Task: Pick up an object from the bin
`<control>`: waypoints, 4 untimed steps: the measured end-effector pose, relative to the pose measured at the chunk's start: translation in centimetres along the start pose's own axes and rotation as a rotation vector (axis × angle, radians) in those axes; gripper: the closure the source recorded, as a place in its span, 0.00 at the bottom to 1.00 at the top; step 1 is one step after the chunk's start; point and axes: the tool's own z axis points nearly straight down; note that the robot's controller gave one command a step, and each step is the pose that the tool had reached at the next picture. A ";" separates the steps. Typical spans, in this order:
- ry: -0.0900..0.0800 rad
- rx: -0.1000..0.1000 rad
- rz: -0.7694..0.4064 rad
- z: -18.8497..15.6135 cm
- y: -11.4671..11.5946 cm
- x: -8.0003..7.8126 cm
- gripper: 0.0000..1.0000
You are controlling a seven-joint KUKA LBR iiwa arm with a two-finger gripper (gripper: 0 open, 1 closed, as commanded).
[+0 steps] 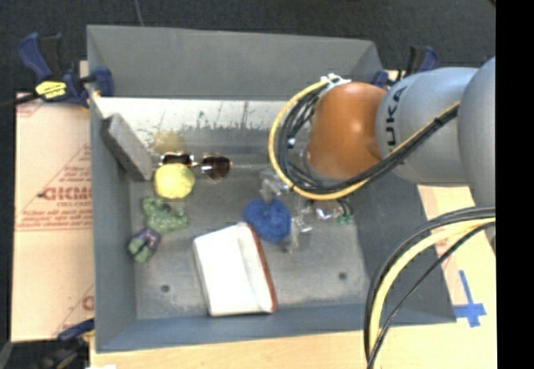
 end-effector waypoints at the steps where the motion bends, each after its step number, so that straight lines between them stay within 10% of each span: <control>1: 0.008 -0.008 0.209 0.1 10.3 -3.6 1.00; 3: 0.008 -0.008 0.209 0.1 10.3 -3.6 1.00; 4: 0.013 -0.008 0.231 -9.1 10.3 -4.4 1.00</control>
Offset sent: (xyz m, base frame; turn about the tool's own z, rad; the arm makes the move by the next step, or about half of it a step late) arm 0.0000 0.0000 0.0000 0.0000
